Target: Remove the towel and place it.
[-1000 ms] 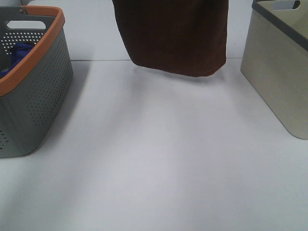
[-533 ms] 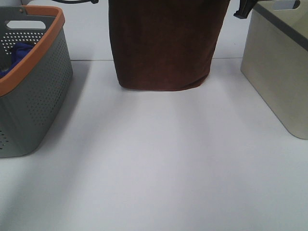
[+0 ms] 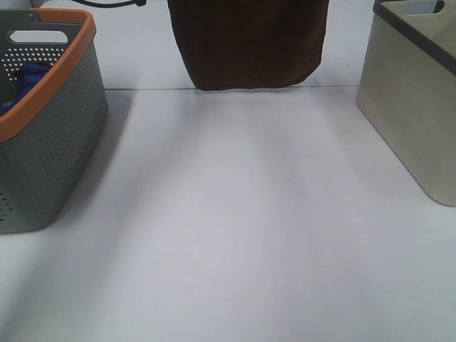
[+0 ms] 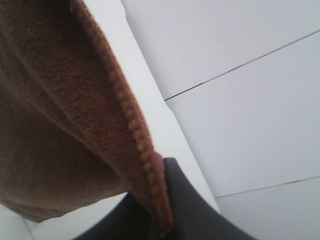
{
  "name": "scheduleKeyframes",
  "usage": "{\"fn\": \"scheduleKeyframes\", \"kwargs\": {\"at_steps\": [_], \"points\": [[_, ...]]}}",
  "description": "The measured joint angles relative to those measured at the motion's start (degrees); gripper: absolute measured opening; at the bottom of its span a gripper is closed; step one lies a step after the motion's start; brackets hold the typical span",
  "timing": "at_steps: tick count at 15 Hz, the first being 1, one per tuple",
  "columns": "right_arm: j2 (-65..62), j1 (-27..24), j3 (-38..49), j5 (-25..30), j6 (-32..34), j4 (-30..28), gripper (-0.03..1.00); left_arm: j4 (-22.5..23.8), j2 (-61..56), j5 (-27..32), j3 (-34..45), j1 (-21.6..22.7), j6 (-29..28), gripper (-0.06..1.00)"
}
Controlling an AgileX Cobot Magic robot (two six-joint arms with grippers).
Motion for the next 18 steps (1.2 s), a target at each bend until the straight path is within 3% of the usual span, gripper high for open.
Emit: {"fn": "scheduleKeyframes", "kwargs": {"at_steps": [1,4,5,6,9,11,13,16,17,18], "points": [[0.29,0.0,0.52,0.69,0.34,0.0,0.0,-0.11,0.34,1.2,0.0,0.0,0.0,0.0],[-0.34,0.0,12.55,9.17,2.18,-0.23,0.0,-4.35,1.78,22.52,0.23,-3.15,2.06,0.0],[-1.26,0.0,16.1,11.06,2.23,-0.69,0.0,-8.59,1.95,29.62,0.23,-4.24,6.36,0.0],[-2.52,0.0,19.37,11.97,2.98,-1.03,0.0,-11.0,1.95,32.72,0.23,-4.64,8.54,0.0],[-6.07,0.0,24.92,16.21,8.02,-1.78,0.0,-31.0,1.95,48.53,0.23,-4.81,23.26,0.0],[-7.1,0.0,27.27,23.95,13.24,-4.47,0.0,-36.84,1.89,57.35,0.23,-4.18,28.88,0.0],[-7.1,0.0,28.88,31.0,19.82,-10.71,0.0,-39.3,1.89,65.15,0.23,-3.78,32.54,0.0],[-7.1,0.0,28.93,40.68,32.49,-22.12,0.0,-42.23,1.78,67.32,0.63,-3.72,35.47,0.0],[-7.1,0.0,28.93,46.7,35.98,-24.87,0.0,-44.98,1.78,67.38,4.18,-3.72,36.44,0.0],[-7.1,0.0,28.93,47.78,36.78,-25.04,0.0,-45.61,1.78,67.44,5.16,-3.72,36.73,0.0]]}}
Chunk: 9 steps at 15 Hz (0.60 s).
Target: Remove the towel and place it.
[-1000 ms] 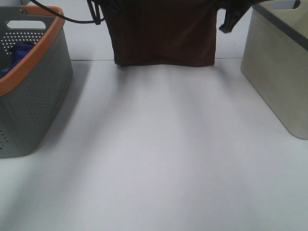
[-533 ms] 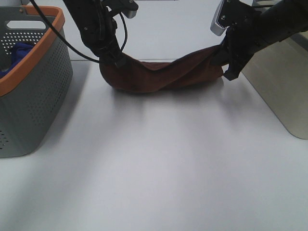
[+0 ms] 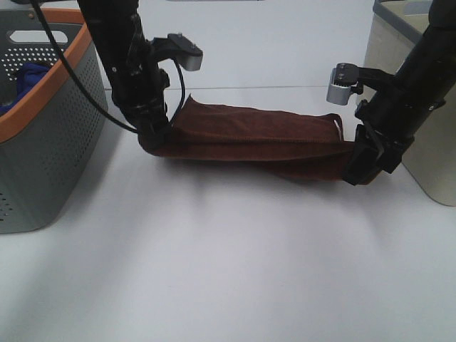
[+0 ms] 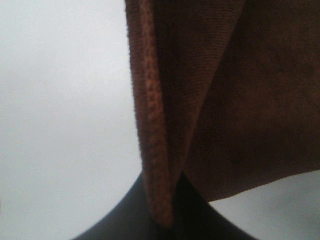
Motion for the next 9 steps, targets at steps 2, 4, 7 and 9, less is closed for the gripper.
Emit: {"fn": "scheduleKeyframes", "kwargs": {"at_steps": [2,4,7,9], "points": [[0.0,0.0,0.0,2.18,3.15,-0.17,0.0,-2.52,0.0,0.06,4.24,0.0,1.38,0.0],[0.0,0.0,0.0,4.81,4.47,-0.17,0.0,-3.55,0.0,0.06,7.45,0.0,2.29,0.0],[0.0,0.06,1.89,7.33,6.02,0.4,0.0,-3.72,0.0,0.06,9.85,0.0,3.09,0.0],[0.0,0.11,4.58,7.39,6.07,0.46,0.0,-3.9,0.0,0.06,10.14,0.0,3.15,0.01]]}}
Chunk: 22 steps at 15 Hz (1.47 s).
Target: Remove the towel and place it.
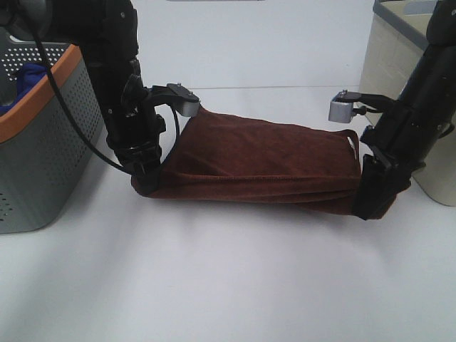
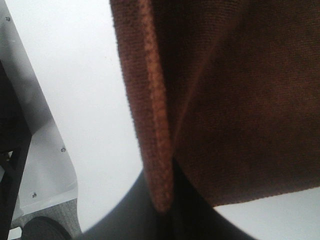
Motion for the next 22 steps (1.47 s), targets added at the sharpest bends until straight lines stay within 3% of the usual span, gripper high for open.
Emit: {"fn": "scheduleKeyframes", "kwargs": {"at_steps": [4,6,7,10,12,15,17,19,22], "points": [[0.0,0.0,0.86,-0.86,0.34,1.66,0.0,0.23,0.0,0.0,0.0,0.0,0.0,0.06],[0.0,0.0,0.86,-0.92,1.89,1.83,0.0,0.4,0.0,0.06,0.06,0.0,-1.03,0.14],[0.0,0.0,0.86,-1.15,5.67,1.95,0.2,0.46,0.0,0.06,0.06,0.0,-1.95,0.33],[0.0,0.0,1.03,-4.53,16.21,2.01,0.71,0.4,0.0,0.06,0.06,0.0,-5.21,0.71],[0.0,0.0,1.03,-5.04,19.25,2.01,0.88,0.34,0.0,0.06,0.06,0.0,-6.02,0.81],[0.0,0.0,0.57,-3.55,24.81,2.12,0.94,0.17,0.0,0.06,0.06,0.0,-6.36,0.85],[0.0,0.0,-2.46,0.52,26.87,2.52,0.95,0.11,-0.57,0.0,0.06,0.0,-7.85,0.85],[-0.29,0.0,-7.1,4.24,27.62,2.81,0.95,0.11,-2.06,0.06,-1.2,0.0,-12.32,0.85],[-4.13,0.0,-13.87,4.24,35.24,3.32,0.95,-0.86,-4.07,0.0,-6.07,0.0,-17.3,0.85]]}}
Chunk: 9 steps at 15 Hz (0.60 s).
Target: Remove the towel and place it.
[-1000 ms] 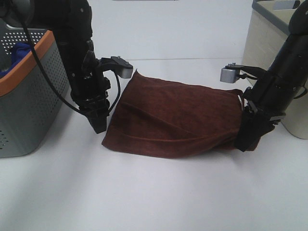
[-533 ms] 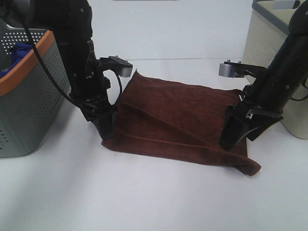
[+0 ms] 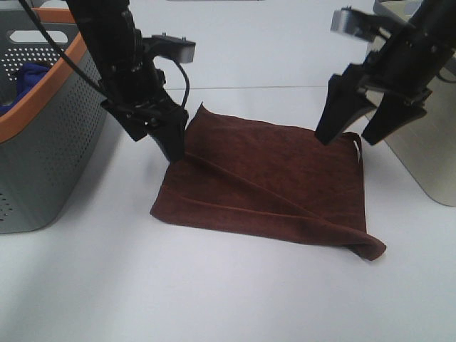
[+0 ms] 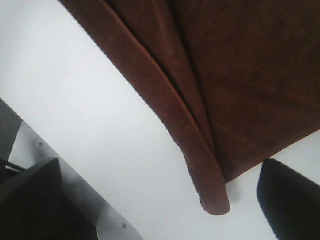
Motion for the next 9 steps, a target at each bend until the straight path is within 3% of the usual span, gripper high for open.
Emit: {"fn": "scheduleKeyframes", "kwargs": {"at_steps": [4,7,9], "points": [[-7.22,0.0,-9.28,0.17,13.58,-3.21,0.95,0.17,-6.59,0.17,-6.65,0.0,-12.38,0.85],[-10.6,-1.09,-16.56,0.34,18.96,-10.14,0.95,7.22,-12.78,0.23,-7.33,0.11,-18.05,0.85],[-12.03,-5.39,-19.77,0.4,21.14,-11.0,0.95,11.63,-16.5,0.34,-7.33,2.23,-20.57,0.84]]}}
